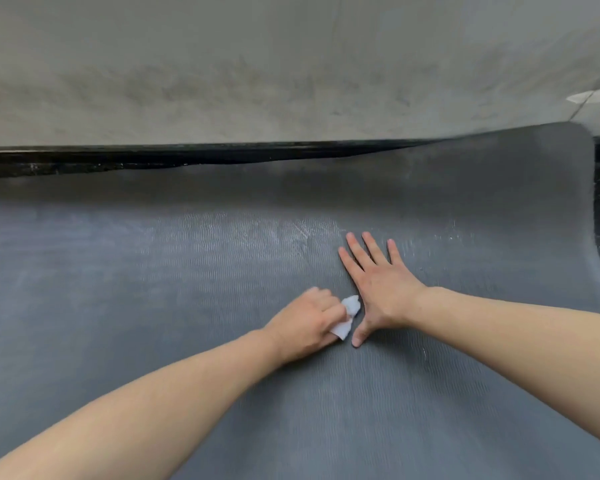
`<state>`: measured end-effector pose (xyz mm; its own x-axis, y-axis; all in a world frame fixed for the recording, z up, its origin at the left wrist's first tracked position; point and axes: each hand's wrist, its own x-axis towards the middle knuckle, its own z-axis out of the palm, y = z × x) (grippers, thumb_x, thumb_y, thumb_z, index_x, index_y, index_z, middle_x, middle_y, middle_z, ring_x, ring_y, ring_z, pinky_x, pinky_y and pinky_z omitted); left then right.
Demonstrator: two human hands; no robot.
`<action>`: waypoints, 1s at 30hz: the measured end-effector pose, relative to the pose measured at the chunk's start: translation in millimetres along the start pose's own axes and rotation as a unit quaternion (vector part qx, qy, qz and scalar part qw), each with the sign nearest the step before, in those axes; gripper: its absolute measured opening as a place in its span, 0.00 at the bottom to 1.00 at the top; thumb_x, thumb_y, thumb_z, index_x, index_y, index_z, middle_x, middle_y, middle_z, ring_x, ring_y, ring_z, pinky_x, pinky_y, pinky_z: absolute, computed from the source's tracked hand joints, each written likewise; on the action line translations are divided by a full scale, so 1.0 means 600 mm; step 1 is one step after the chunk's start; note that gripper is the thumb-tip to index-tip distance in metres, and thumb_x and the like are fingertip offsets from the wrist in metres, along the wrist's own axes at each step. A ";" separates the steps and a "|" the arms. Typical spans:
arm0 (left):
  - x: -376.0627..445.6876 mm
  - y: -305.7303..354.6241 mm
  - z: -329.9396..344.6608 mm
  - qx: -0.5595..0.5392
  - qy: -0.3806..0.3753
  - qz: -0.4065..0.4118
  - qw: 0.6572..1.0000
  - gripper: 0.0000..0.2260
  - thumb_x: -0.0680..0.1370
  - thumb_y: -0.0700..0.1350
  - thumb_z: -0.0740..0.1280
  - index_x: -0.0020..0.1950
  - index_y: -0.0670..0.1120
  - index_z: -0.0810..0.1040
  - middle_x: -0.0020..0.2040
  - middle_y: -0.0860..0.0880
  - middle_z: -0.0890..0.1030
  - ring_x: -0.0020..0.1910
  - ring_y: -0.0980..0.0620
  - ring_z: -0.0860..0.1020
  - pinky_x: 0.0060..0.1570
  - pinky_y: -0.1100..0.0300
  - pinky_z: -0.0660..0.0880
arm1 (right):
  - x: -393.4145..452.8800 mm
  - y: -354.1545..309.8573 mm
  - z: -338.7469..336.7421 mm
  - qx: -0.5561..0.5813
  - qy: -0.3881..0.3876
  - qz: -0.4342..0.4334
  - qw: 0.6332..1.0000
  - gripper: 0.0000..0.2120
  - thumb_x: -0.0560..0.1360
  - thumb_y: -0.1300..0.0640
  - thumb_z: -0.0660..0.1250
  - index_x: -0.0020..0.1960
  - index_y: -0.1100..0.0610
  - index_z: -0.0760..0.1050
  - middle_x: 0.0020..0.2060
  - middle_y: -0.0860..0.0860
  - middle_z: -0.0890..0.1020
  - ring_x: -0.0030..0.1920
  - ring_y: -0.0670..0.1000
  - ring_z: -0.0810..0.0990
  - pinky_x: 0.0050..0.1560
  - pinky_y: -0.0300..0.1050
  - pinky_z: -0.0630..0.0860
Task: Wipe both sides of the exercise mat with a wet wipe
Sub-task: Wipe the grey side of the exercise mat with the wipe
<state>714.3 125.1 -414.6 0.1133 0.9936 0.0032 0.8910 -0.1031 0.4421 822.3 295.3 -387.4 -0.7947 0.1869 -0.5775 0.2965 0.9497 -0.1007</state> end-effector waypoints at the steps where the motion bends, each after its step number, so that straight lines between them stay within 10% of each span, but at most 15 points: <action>1: -0.005 -0.006 -0.010 0.022 -0.010 0.008 1.000 0.10 0.79 0.48 0.67 0.42 0.45 0.73 0.38 0.45 0.76 0.38 0.44 0.71 0.39 0.52 0.66 | -0.003 -0.003 -0.001 0.001 -0.004 0.004 1.000 0.81 0.54 0.19 0.74 0.83 0.56 0.28 0.81 0.58 0.27 0.81 0.63 0.27 0.80 0.72 0.38; 5: -0.016 -0.045 -0.032 0.025 0.155 -0.218 0.963 0.08 0.76 0.49 0.66 0.41 0.45 0.75 0.36 0.44 0.77 0.36 0.39 0.76 0.40 0.49 0.68 | -0.023 -0.021 0.007 0.008 -0.021 0.009 1.000 0.81 0.53 0.20 0.75 0.84 0.52 0.29 0.81 0.58 0.27 0.81 0.64 0.28 0.80 0.72 0.39; 11: -0.074 0.030 0.010 0.045 -0.039 0.090 0.994 0.10 0.81 0.46 0.66 0.41 0.45 0.73 0.36 0.45 0.74 0.36 0.44 0.70 0.37 0.52 0.64 | -0.042 -0.042 0.026 -0.009 -0.038 0.014 0.999 0.82 0.53 0.21 0.77 0.82 0.52 0.25 0.79 0.60 0.24 0.78 0.66 0.23 0.78 0.75 0.37; 15: -0.086 0.001 -0.009 0.025 0.127 -0.172 0.977 0.09 0.77 0.50 0.63 0.42 0.46 0.75 0.36 0.46 0.77 0.36 0.41 0.74 0.38 0.51 0.64 | -0.082 -0.066 0.040 0.011 -0.056 -0.005 0.998 0.81 0.54 0.23 0.78 0.83 0.51 0.28 0.80 0.59 0.27 0.80 0.67 0.27 0.79 0.74 0.41; 21: -0.157 0.117 0.057 0.005 -0.066 0.173 0.983 0.09 0.81 0.42 0.66 0.40 0.45 0.73 0.36 0.46 0.73 0.37 0.44 0.69 0.39 0.52 0.66 | -0.186 -0.105 0.123 -0.056 -0.082 -0.049 0.994 0.81 0.54 0.21 0.76 0.82 0.54 0.26 0.76 0.61 0.21 0.77 0.69 0.22 0.77 0.78 0.38; 26: -0.162 0.074 0.043 -0.003 0.074 -0.089 0.993 0.09 0.80 0.48 0.65 0.43 0.46 0.74 0.37 0.47 0.75 0.36 0.43 0.72 0.37 0.51 0.64 | -0.190 -0.110 0.144 -0.054 -0.072 -0.035 0.995 0.83 0.53 0.23 0.78 0.81 0.54 0.24 0.75 0.62 0.19 0.76 0.70 0.21 0.74 0.80 0.37; 30: -0.222 0.194 0.106 -0.047 -0.064 0.143 0.986 0.08 0.81 0.43 0.65 0.42 0.46 0.72 0.37 0.47 0.72 0.37 0.45 0.68 0.39 0.51 0.68 | -0.190 -0.112 0.146 -0.054 -0.071 -0.033 0.995 0.83 0.53 0.23 0.78 0.81 0.54 0.24 0.74 0.62 0.19 0.76 0.71 0.22 0.74 0.81 0.37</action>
<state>831.0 -22.1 -420.9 0.4149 0.9094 0.0294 0.7705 -0.3684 0.5202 939.5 188.0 -385.5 -0.7257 0.0924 -0.6818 0.1806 0.9818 -0.0592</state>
